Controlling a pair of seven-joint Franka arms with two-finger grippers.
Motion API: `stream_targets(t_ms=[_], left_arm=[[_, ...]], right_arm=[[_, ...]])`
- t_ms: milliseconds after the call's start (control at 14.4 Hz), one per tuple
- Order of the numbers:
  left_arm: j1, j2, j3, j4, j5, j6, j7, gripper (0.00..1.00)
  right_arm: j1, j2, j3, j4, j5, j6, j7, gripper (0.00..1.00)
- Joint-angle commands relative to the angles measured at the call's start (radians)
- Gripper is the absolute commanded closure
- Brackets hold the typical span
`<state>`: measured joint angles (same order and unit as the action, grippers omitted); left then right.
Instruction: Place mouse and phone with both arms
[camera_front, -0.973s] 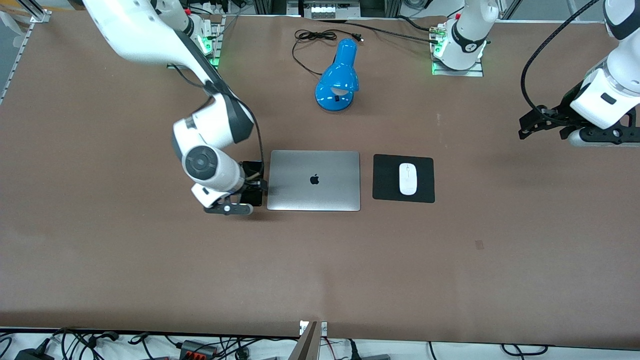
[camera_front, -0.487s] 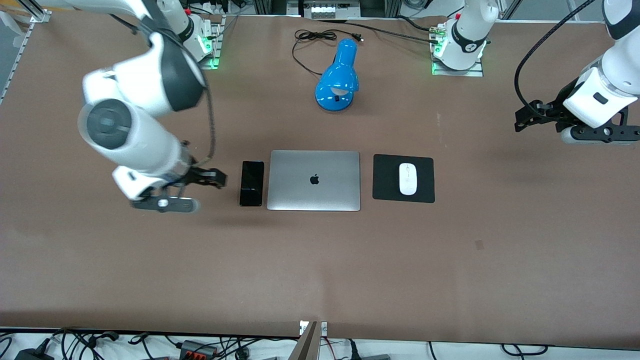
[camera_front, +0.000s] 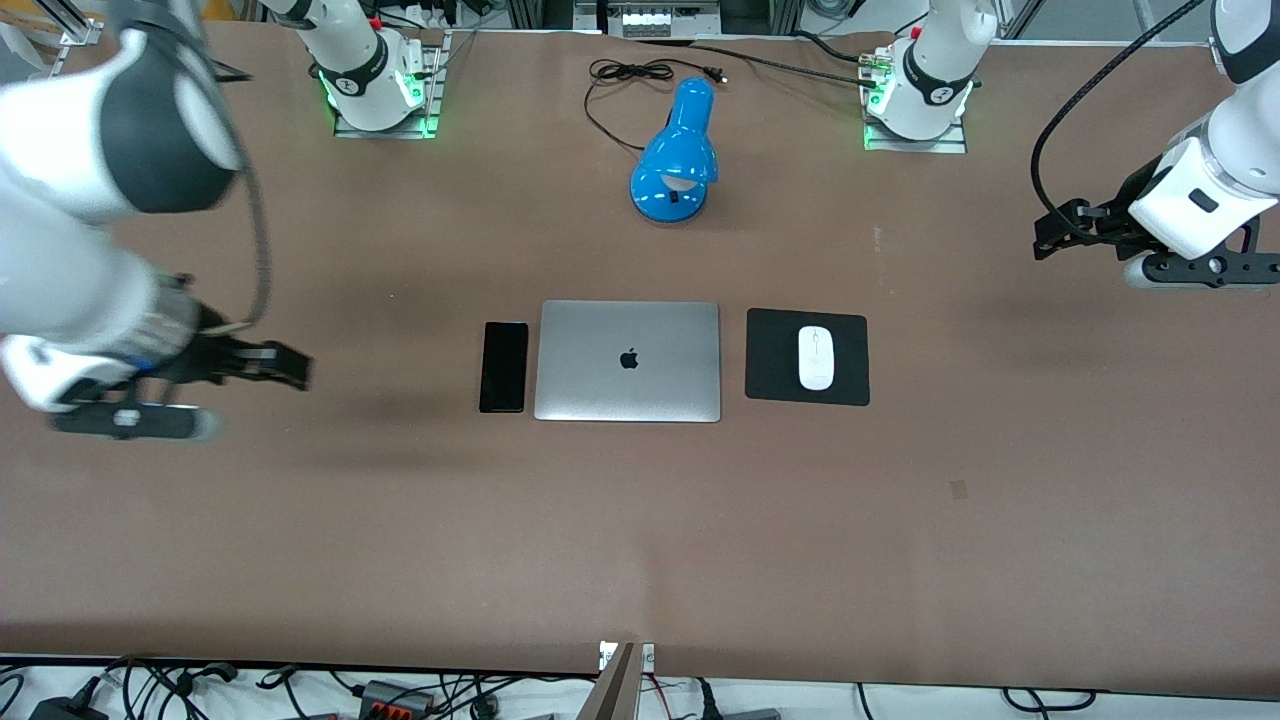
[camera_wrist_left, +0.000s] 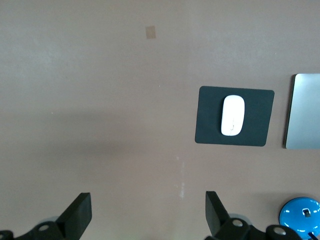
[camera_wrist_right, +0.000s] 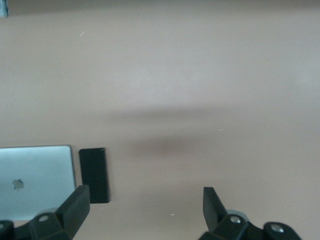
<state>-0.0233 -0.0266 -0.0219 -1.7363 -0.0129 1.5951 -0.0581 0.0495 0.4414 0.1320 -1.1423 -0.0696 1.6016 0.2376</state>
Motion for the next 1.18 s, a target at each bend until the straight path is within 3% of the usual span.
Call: stream_targets(t_ms=[0,139,417,556,973,1112], left_arm=[[-0.001,0.014,0.000,0.034,0.019,-0.032,0.000,0.00],[-0.001,0.014,0.000,0.035,0.019,-0.032,0.000,0.00],[-0.010,0.017,-0.004,0.044,0.054,-0.024,-0.002,0.00],[-0.007,0.019,-0.013,0.052,0.053,-0.027,-0.002,0.00],[-0.010,0.017,-0.023,0.055,0.057,-0.026,-0.002,0.00],[-0.006,0.019,-0.021,0.058,0.057,-0.018,0.000,0.00]], right_arm=[[-0.075,-0.101,0.002,-0.071,0.002,-0.009,-0.114,0.00],[-0.120,-0.128,-0.015,-0.099,0.014,-0.009,-0.209,0.00],[-0.077,-0.141,-0.147,-0.100,0.068,-0.014,-0.290,0.00],[-0.074,-0.161,-0.146,-0.118,0.057,-0.018,-0.285,0.00],[-0.077,-0.378,-0.143,-0.465,0.053,0.122,-0.282,0.00],[-0.077,-0.426,-0.143,-0.528,0.051,0.132,-0.290,0.00]])
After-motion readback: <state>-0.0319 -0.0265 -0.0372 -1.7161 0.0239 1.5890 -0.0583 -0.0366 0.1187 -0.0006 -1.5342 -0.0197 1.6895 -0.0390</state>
